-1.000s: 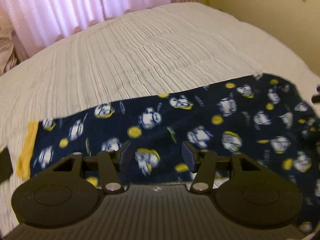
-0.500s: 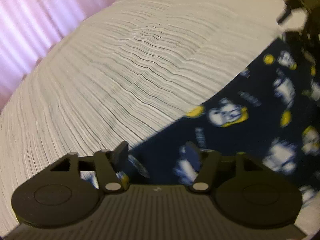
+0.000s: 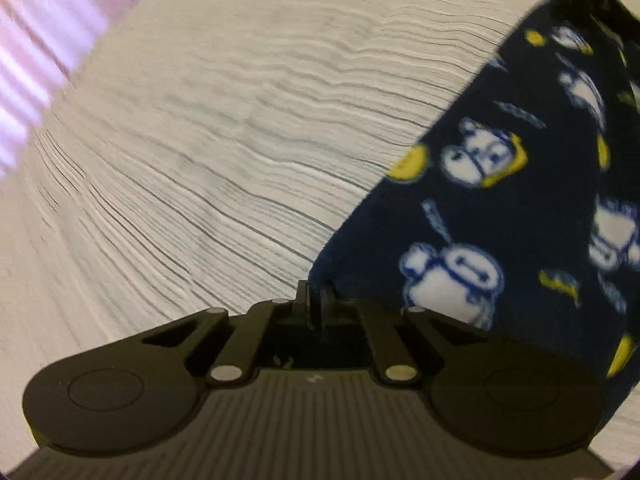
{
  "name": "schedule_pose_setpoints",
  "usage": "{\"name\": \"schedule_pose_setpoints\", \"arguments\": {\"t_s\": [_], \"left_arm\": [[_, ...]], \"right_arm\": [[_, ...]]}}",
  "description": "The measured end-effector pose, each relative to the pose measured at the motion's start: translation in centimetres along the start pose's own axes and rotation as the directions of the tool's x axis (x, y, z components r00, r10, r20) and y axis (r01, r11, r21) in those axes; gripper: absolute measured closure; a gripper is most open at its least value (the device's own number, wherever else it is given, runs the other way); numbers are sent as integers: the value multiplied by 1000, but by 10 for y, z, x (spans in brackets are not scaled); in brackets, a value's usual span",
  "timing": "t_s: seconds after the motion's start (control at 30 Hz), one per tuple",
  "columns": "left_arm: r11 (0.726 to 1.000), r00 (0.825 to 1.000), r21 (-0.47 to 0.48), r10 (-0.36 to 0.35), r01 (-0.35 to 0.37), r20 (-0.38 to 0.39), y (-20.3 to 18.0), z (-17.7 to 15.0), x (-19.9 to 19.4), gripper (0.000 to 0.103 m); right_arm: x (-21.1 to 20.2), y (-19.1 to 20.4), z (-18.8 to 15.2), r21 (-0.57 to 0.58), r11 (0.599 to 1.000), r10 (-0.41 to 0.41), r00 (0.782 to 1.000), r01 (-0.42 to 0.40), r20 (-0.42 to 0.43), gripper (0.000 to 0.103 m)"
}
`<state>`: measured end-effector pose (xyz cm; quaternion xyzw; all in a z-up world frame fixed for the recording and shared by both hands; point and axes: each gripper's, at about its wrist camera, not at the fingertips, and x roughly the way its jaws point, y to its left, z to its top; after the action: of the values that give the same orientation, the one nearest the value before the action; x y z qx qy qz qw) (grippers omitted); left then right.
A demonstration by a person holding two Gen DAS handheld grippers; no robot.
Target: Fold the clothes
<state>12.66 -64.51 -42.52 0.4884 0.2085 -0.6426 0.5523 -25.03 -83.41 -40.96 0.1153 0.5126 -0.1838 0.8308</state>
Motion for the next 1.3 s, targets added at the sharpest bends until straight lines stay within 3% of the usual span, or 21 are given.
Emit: {"name": "schedule_pose_setpoints", "arguments": {"t_s": [0.1,0.2,0.3,0.4,0.47,0.57,0.63,0.7,0.8,0.83,0.87,0.93,1.03,1.07,1.1,1.13,1.17,1.3], "left_arm": [[997,995,-39,65,-63,70,-11,-9,-36,100],[985,981,-139,126,-106,146,-28,-29,-99,99],[964,964,-232,179,-132,197,-64,-62,-175,99],[931,955,-339,214,-135,206,-113,-100,-241,99],[904,963,-410,208,-123,171,-157,-128,-273,99],[854,995,-514,100,-79,13,-218,-170,-285,97],[825,998,-562,29,-59,-61,-246,-188,-284,97],[797,992,-602,-37,-43,-119,-269,-204,-282,97],[761,986,-647,-80,-33,-144,-285,-214,-279,90],[748,989,-662,-59,-46,-136,-282,-211,-277,79],[729,991,-680,-24,-72,-130,-277,-207,-274,68],[688,991,-716,43,-121,-126,-265,-200,-267,66],[621,982,-761,105,-188,-156,-236,-194,-262,60],[596,980,-777,113,-201,-166,-228,-191,-260,55],[570,977,-793,119,-213,-177,-220,-190,-257,54],[543,975,-809,121,-224,-189,-214,-191,-254,54],[515,972,-824,122,-235,-200,-207,-192,-250,54],[442,969,-863,129,-246,-210,-195,-201,-242,53]], "right_arm": [[-43,22,-13,-5,997,-73,993,73,97,100],[-100,55,-34,-40,987,-143,969,154,204,100],[-158,97,-67,-62,972,-200,939,225,281,100],[-208,147,-113,-67,962,-231,923,263,307,100],[-224,176,-143,-68,960,-245,931,273,269,100],[-231,219,-199,-106,960,-243,958,260,149,99],[-218,234,-229,-59,963,-264,965,263,4,99],[-206,238,-249,-2,966,-257,956,260,-142,99],[-212,225,-261,153,956,-228,962,251,-152,99],[-212,215,-260,237,942,-209,967,238,-143,99],[-212,205,-259,320,921,-190,973,223,-131,99],[-219,174,-258,523,837,-145,987,159,-68,99],[-230,133,-261,757,654,-115,991,20,73,98],[-231,120,-263,813,581,-104,988,-33,114,86],[-231,114,-266,842,535,-107,984,-66,145,69],[-231,107,-268,867,488,-111,978,-99,175,27],[-231,100,-270,888,440,-117,972,-134,205,22],[-232,85,-278,907,335,-127,942,-254,311,22]]}}
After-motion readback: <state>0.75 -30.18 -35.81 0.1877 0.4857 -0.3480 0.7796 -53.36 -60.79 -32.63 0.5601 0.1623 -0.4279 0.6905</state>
